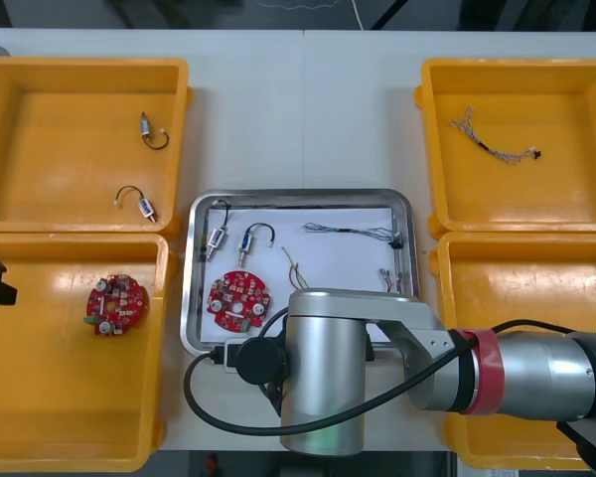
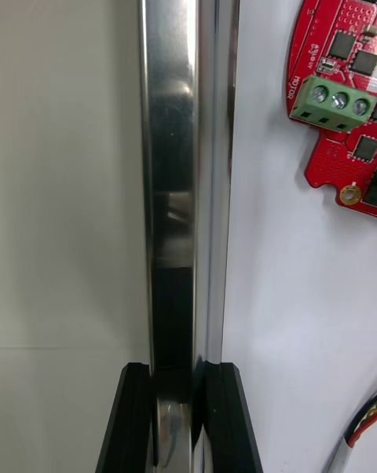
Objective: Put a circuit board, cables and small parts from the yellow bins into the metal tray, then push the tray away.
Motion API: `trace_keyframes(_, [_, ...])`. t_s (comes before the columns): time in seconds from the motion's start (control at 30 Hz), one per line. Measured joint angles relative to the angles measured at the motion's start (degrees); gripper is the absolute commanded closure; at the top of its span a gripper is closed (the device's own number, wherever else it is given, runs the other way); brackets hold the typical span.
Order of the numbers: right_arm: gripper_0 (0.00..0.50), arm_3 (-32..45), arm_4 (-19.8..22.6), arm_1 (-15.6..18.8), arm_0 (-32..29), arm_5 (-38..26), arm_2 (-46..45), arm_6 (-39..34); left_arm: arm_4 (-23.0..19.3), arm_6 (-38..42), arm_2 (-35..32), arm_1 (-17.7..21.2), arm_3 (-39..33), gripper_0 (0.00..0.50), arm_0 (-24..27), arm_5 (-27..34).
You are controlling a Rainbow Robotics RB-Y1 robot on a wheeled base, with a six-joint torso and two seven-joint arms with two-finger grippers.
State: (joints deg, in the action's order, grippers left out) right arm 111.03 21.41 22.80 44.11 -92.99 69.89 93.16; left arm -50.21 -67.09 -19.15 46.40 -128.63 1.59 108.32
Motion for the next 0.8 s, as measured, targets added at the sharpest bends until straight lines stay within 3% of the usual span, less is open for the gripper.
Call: trace_keyframes(0.8, [0.5, -3.32, 1.01, 0.84, 9.46, -0.02, -2.01, 0.0, 0.0, 0.0, 0.0, 0.0, -0.03, 0.0, 0.0, 0.0])
